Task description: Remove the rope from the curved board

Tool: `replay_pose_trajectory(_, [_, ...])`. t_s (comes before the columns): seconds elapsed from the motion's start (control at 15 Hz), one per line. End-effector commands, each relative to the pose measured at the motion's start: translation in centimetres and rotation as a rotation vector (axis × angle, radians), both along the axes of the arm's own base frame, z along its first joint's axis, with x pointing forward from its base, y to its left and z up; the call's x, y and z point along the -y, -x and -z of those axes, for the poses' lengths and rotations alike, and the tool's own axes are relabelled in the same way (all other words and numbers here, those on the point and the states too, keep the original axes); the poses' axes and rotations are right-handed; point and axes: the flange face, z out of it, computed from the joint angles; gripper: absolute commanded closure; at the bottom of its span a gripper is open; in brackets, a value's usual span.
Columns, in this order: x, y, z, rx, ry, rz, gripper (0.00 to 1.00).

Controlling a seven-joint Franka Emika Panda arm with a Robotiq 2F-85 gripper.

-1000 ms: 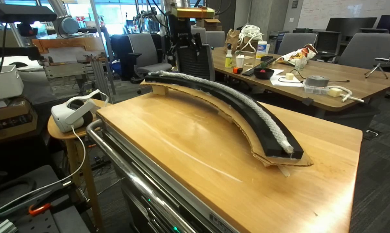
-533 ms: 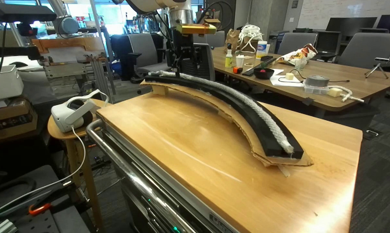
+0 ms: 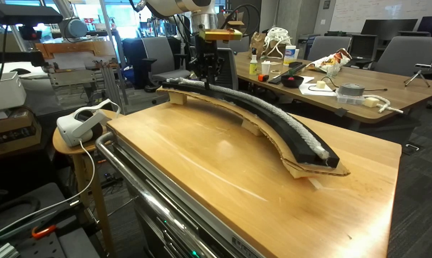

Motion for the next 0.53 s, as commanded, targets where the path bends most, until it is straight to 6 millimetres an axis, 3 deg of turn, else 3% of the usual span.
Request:
replay_pose_trajectory(0.0, [-0.1,-0.5,-0.3,-0.028,-0.028,-0.001,1.00])
replay_pose_trajectory(0.27, [0.6,0.5,0.0,-0.099,-0.065,-0.012,0.97])
replay_pose_trajectory(0.47, [1.4,2.3,-2.4,-0.082,-0.051,-0.014,0.97])
